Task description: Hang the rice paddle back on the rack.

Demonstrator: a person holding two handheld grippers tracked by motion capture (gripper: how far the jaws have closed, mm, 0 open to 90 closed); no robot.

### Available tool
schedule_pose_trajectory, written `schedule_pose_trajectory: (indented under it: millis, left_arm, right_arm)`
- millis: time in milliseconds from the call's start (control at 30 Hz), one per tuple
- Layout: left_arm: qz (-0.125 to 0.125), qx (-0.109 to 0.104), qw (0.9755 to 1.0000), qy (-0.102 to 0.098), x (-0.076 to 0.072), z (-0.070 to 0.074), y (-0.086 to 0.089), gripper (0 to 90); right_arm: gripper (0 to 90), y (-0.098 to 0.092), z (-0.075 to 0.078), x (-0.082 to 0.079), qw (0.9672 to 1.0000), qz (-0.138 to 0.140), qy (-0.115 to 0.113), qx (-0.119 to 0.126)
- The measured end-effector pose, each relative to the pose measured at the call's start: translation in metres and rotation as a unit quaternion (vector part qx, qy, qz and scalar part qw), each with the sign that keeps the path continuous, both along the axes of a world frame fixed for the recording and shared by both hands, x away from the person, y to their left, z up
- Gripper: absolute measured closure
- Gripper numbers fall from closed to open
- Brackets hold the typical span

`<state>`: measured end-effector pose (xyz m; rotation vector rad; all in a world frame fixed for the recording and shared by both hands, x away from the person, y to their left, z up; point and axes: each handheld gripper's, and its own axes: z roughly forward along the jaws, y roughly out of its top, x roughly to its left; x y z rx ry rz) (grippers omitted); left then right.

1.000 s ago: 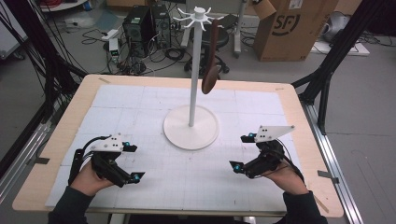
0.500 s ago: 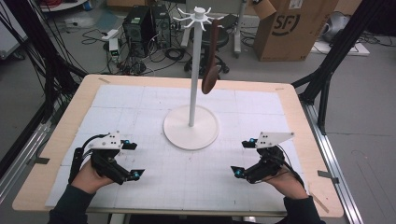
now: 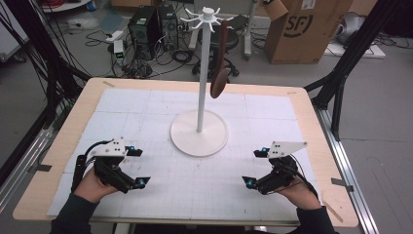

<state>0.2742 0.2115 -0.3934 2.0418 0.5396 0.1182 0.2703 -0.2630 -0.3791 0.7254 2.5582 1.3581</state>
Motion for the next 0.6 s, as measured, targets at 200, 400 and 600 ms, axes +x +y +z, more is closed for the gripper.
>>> schedule_pose_trajectory:
  millis: [200,400,600]
  left_arm:
    - [-0.001,0.000,1.0000,-0.002,0.0000,0.0004,0.0009,1.6]
    - [-0.001,-0.003,1.0000,-0.001,0.0001,-0.0004,0.0020,1.6]
    - [-0.003,-0.003,1.0000,0.001,0.0003,-0.0012,0.0017,1.6]
  right_arm:
    - [0.6,-0.0010,0.0004,0.0004,1.0000,-0.003,-0.002,0.003]
    - [0.6,-0.0008,-0.0007,0.0012,1.0000,-0.002,-0.001,0.002]
    - [0.6,-0.0006,-0.0010,0.0012,1.0000,-0.002,-0.002,0.003]
